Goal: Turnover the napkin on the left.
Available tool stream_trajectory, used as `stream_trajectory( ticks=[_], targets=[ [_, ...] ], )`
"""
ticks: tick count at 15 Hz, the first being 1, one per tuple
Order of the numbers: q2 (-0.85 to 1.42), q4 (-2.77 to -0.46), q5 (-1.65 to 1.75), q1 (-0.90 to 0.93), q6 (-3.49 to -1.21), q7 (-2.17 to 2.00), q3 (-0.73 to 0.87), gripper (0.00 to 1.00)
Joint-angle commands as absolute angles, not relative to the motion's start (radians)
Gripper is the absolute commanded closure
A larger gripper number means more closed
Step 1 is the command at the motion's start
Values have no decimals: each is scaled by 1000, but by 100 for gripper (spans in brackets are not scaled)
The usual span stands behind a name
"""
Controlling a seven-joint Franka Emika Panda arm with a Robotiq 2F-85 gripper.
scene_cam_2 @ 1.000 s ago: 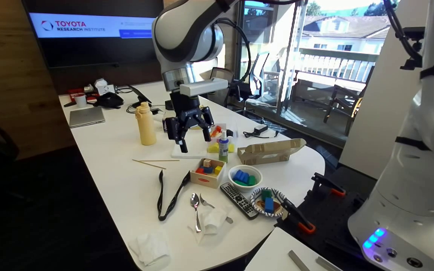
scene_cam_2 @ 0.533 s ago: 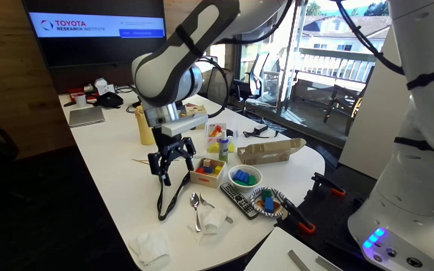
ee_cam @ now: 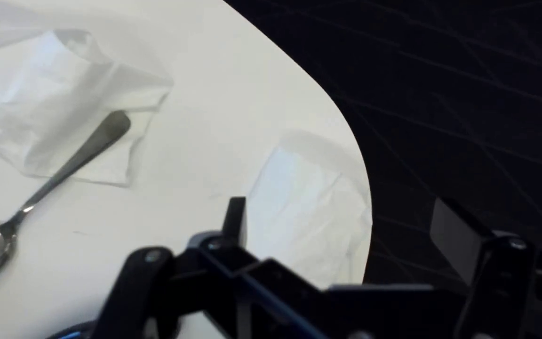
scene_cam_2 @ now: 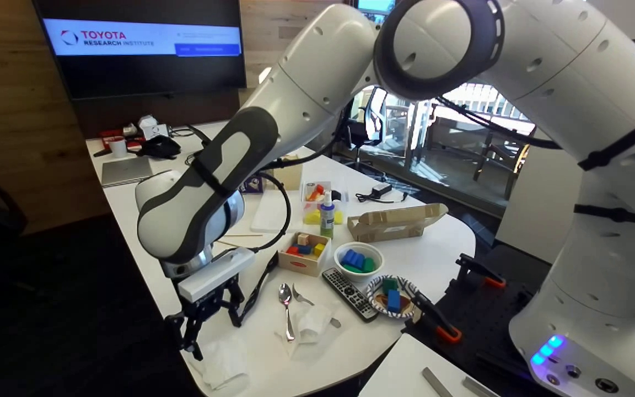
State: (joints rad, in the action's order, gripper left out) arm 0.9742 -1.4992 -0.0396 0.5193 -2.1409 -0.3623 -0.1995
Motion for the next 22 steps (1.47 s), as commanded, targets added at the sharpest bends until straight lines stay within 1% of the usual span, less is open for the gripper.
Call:
stream_trajectory(
  ticks=[1,6,11,15,22],
  targets=[
    [1095,-1314,-33,572,-2091,-442,-162,0],
    [1192,-1175,-39,614,-2048,-547,-110,0],
    [1274,-1045,-37,636,-1922,-627,-84,0],
    [1336,-954,-36,643,-1843,-678,-80,0],
    [1426,-813,-30,659,-1773,-696,-72,0]
  ],
)
